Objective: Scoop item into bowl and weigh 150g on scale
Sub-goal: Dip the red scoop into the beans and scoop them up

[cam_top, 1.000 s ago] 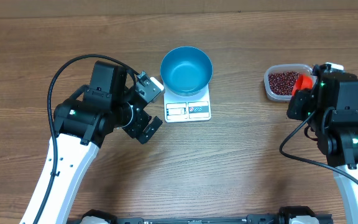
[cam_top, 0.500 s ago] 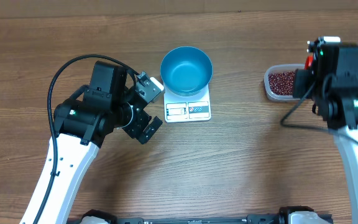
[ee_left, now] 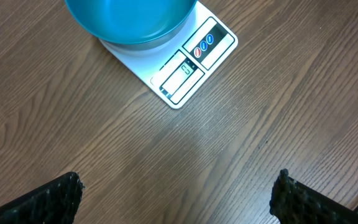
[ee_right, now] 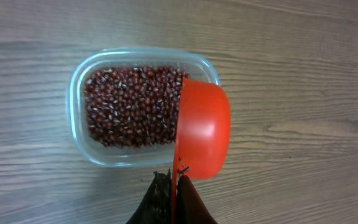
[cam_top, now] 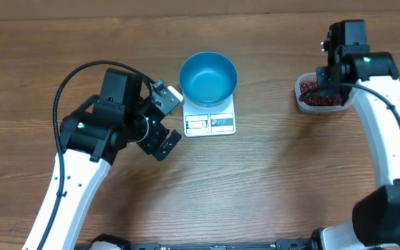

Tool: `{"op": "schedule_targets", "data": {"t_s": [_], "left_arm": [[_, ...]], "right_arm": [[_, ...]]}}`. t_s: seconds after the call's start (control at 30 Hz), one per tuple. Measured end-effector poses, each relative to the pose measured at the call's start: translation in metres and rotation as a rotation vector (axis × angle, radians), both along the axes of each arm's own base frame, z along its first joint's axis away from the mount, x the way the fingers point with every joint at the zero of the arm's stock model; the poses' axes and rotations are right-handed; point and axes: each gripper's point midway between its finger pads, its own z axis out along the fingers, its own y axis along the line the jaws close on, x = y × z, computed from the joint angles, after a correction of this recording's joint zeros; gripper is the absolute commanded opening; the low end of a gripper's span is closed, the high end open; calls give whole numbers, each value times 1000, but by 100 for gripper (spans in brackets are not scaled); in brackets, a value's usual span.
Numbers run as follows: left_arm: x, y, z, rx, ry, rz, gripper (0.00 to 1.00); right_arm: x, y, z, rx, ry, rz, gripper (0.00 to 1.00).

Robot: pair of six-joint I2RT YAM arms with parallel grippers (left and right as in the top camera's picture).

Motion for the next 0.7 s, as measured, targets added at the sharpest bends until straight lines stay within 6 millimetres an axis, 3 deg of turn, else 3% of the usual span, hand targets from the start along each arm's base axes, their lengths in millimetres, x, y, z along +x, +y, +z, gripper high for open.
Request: {"op": "schedule_targets", "data": {"t_s": [0.37,0.7], "left_arm": [[0,0,0,0,0,0,100],[0,0,0,0,0,0,100]], "right_arm": [[5,-30,-55,12,144,-40,4],[20,-33,-76,129,128,-7,4]]}}
